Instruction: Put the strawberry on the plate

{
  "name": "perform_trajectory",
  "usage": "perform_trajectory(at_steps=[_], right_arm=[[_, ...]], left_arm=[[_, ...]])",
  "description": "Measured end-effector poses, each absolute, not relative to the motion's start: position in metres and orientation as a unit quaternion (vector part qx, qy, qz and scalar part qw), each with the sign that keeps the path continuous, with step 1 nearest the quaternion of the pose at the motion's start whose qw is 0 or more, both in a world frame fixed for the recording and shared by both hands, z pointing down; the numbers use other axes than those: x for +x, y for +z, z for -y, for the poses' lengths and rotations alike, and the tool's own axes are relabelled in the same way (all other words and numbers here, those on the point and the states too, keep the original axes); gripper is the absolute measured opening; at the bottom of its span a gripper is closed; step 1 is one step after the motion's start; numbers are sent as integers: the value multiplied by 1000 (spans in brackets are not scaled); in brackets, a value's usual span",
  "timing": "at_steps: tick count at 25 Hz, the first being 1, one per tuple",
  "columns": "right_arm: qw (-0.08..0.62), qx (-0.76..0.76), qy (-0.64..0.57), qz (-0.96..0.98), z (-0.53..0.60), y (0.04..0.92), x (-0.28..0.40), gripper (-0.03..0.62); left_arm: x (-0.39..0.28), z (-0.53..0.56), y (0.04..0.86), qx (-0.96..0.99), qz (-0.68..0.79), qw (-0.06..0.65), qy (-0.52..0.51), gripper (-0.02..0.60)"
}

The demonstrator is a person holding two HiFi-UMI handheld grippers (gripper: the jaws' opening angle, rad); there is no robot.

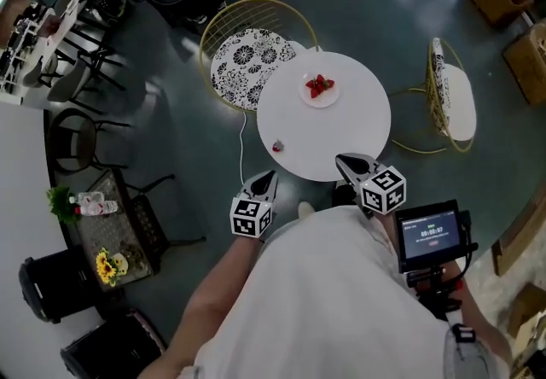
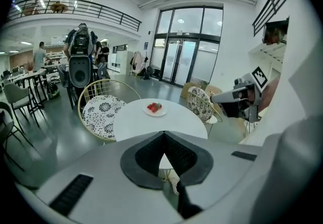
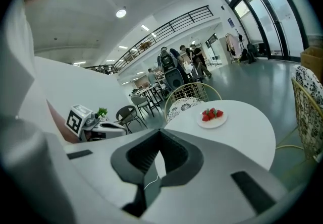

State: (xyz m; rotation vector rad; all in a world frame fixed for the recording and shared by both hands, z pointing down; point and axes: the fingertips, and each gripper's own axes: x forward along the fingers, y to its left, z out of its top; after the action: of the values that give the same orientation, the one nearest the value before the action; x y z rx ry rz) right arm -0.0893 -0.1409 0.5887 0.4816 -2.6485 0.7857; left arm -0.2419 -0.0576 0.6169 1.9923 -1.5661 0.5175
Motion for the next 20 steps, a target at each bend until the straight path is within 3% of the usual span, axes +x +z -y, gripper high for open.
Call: perform_trajectory(at_steps=[20], right_arm=[[194,169,295,920,144,602,-75,5]], left_arm=[[-267,68,678,712,558,307,296,6]])
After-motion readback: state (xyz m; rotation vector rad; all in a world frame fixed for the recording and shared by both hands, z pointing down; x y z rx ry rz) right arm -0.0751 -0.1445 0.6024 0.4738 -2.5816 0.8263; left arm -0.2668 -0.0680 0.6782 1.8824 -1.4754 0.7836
